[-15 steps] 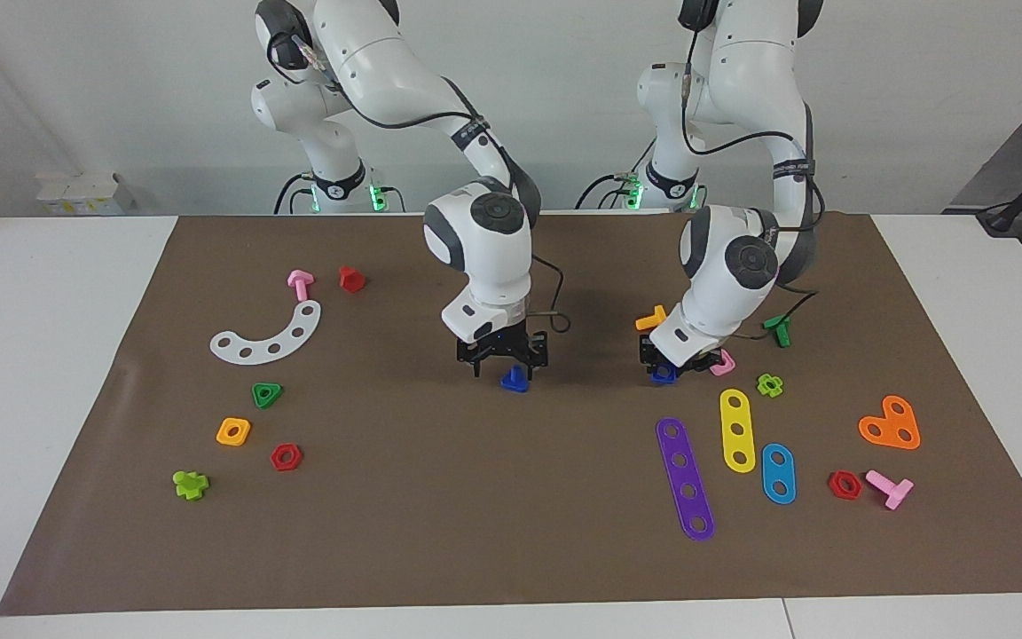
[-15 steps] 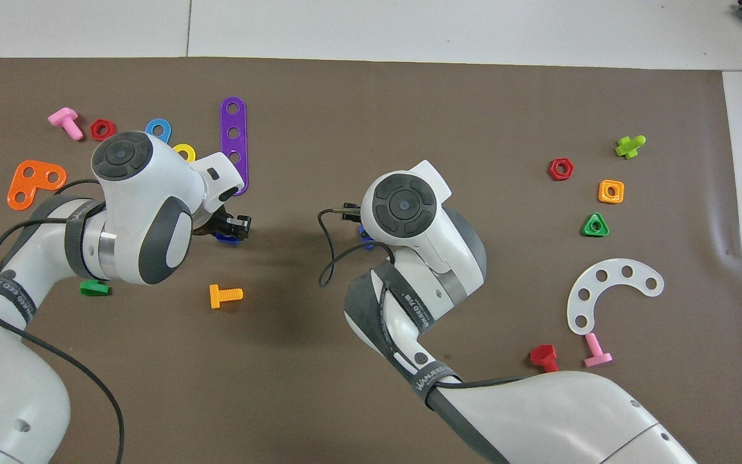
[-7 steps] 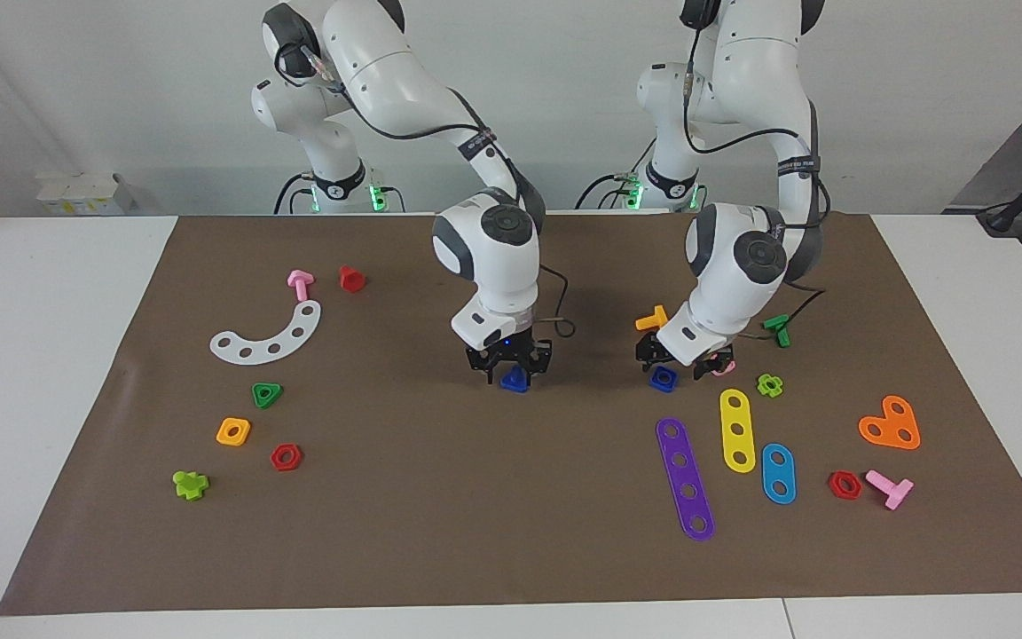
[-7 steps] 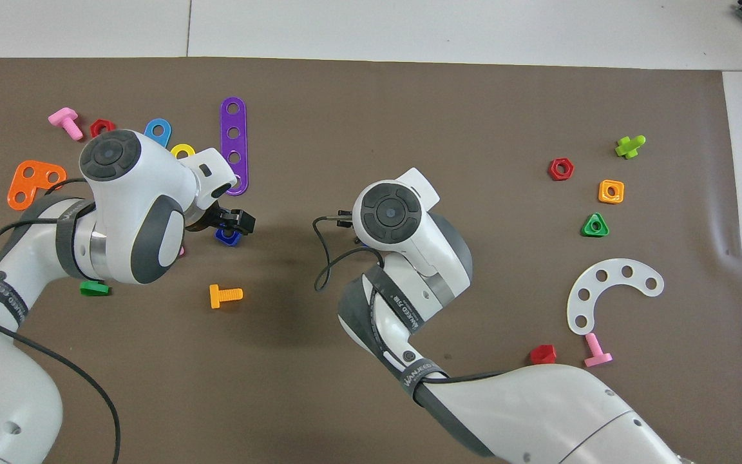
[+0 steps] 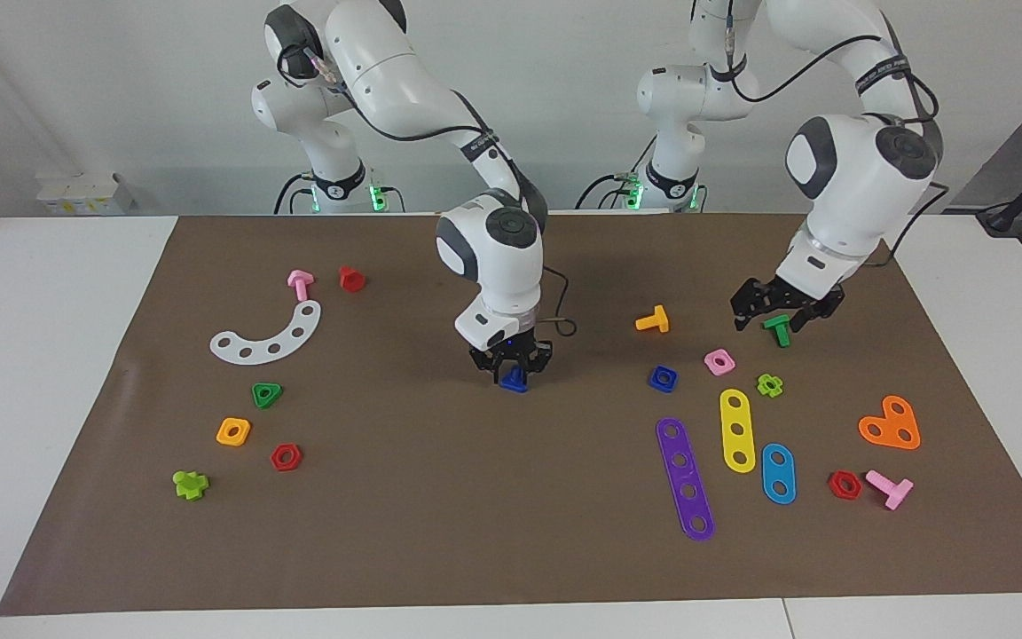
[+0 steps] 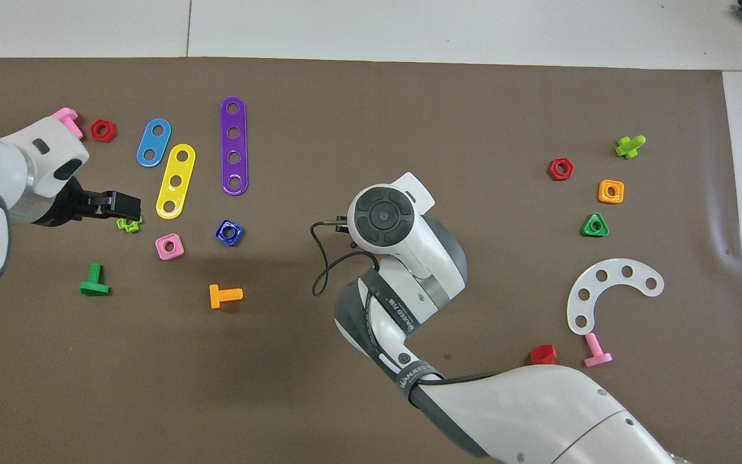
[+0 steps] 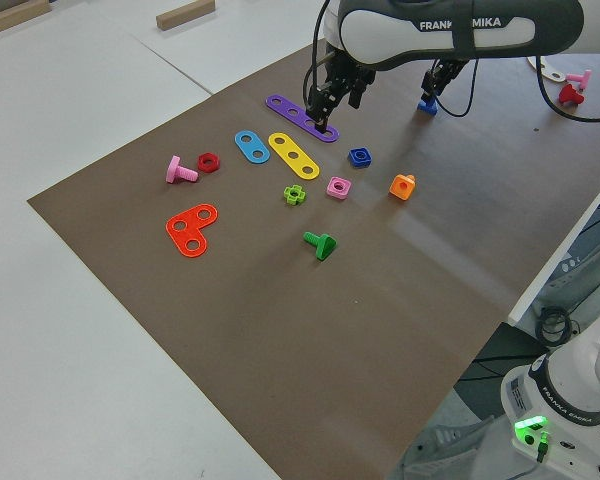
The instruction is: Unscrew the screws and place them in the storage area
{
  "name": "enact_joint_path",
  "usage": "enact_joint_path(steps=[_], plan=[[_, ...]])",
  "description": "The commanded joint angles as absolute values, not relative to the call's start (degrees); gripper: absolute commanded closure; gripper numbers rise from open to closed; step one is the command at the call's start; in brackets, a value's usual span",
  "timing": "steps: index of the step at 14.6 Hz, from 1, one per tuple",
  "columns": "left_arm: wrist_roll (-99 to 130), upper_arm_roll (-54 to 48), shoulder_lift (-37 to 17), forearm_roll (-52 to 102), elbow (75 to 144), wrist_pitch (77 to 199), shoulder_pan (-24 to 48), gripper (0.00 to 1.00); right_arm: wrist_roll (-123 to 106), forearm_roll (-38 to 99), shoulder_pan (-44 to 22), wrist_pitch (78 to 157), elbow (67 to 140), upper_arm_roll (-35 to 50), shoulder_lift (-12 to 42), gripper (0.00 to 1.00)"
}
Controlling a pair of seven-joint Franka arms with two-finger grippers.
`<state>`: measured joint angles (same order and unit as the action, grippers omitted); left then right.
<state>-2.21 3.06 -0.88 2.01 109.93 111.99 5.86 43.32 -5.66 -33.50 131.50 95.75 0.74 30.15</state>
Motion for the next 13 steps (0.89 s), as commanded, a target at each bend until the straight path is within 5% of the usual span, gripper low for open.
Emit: enact_joint_path(steps=[1, 7, 13], plan=[[-2.29, 2.72, 3.59, -0.26, 110.57, 107.94, 4.31, 0.00, 43.07, -6.59, -34.01, 130.69, 95.19, 0.79, 30.50, 0.49], [-0.53, 2.81, 5.27, -0.35, 102.14, 94.85, 4.31, 0.00, 42.98, -6.59, -34.01, 131.13, 95.19, 0.79, 30.59, 0.57], [0.18, 2.55, 5.54, -2.11, 101.16, 93.52, 5.01, 0.00, 42.54, -6.68, -33.93, 132.19, 95.19, 0.79, 30.59, 0.56]])
